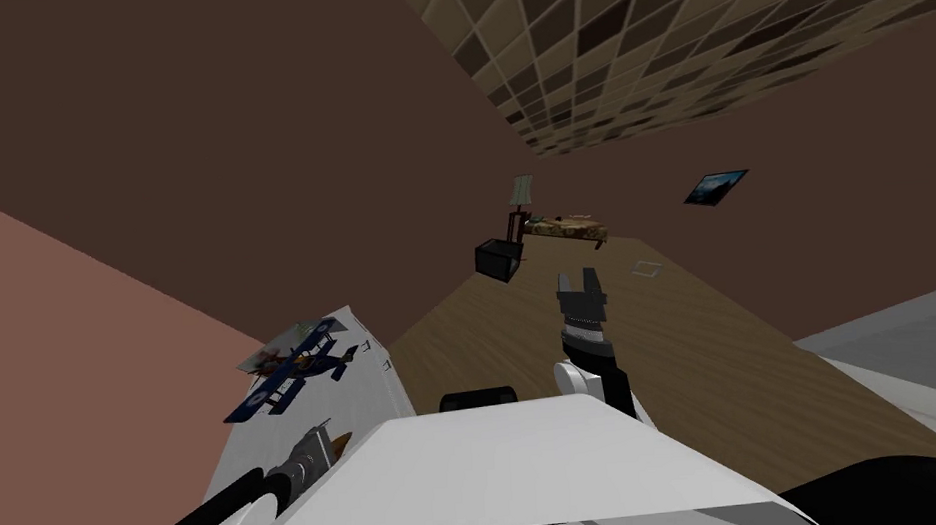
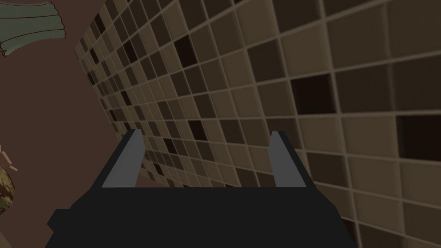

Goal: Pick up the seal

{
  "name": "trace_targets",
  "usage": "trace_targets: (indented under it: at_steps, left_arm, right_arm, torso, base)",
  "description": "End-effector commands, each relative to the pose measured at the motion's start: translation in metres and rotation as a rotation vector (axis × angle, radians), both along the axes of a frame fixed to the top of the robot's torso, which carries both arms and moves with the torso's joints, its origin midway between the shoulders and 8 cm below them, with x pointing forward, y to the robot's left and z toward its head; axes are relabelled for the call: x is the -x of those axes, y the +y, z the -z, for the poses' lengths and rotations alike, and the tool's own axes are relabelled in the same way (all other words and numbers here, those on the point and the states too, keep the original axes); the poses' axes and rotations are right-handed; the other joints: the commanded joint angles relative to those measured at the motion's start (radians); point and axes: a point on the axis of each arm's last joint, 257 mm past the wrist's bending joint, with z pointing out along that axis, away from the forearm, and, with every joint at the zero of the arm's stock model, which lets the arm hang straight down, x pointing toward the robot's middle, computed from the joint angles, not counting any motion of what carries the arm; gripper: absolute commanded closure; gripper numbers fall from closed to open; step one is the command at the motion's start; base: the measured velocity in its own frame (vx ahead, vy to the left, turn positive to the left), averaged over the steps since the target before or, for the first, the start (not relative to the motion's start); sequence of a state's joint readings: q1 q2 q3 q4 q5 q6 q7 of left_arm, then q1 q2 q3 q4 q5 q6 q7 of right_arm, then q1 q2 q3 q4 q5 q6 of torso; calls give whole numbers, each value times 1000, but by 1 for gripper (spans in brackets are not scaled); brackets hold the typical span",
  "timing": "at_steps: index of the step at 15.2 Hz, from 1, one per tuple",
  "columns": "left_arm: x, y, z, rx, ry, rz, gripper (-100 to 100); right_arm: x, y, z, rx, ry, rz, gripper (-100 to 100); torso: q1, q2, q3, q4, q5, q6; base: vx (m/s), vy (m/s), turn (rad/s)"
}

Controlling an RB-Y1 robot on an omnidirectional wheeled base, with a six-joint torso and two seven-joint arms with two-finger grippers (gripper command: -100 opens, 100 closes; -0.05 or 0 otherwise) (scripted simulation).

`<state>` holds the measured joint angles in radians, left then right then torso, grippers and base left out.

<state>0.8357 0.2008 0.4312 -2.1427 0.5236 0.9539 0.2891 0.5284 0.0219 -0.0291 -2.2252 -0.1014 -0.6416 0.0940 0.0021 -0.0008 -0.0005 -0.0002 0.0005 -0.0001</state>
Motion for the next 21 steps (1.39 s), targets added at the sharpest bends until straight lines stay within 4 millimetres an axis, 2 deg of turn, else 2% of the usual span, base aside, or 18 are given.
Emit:
trace_targets:
  at_steps: [1,5,9,10,11,15,16,17,21]
  left_arm:
    - [10,0,3,19,27,-12,-100]
    - [35,-2,10,65,92,-45,-100]
    - [49,-4,14,92,128,-65,-100]
    - [44,-2,12,81,113,-58,-100]
    - [43,-1,22,83,116,-61,-100]
    - [40,1,35,82,116,-63,-100]
    - [42,0,30,84,117,-63,-100]
    - [41,1,31,83,116,-63,100]
    - [42,0,31,83,117,-62,100]
  right_arm:
    - [0,0,0,0,0,0,0]
    - [0,0,0,0,0,0,0]
    - [0,0,0,0,0,0,0]
    - [0,0,0,0,0,0,0]
    - [0,0,0,0,0,0,0]
    - [0,0,0,0,0,0,0]
    - [0,0,0,0,0,0,0]
    - [0,0,0,0,0,0,0]
    - [0,0,0,0,0,0,0]
  torso:
    - [0,0,0,0,0,0]
    - [0,0,0,0,0,0]
    - [0,0,0,0,0,0]
    - [0,0,0,0,0,0]
    - [0,0,0,0,0,0]
    - [-1,-1,0,0,0,0]
    - [-1,-1,0,0,0,0]
    - [-2,-1,0,0,0,0]
    - [-1,0,0,0,-1,0]
  base:
    - [1,21,-86]
    - [1,22,-99]
    - [1,22,-77]
    - [0,16,-35]
    - [3,9,-9]
    - [7,6,-11]
    - [0,0,0]
    - [0,0,0]
    - [0,0,0]
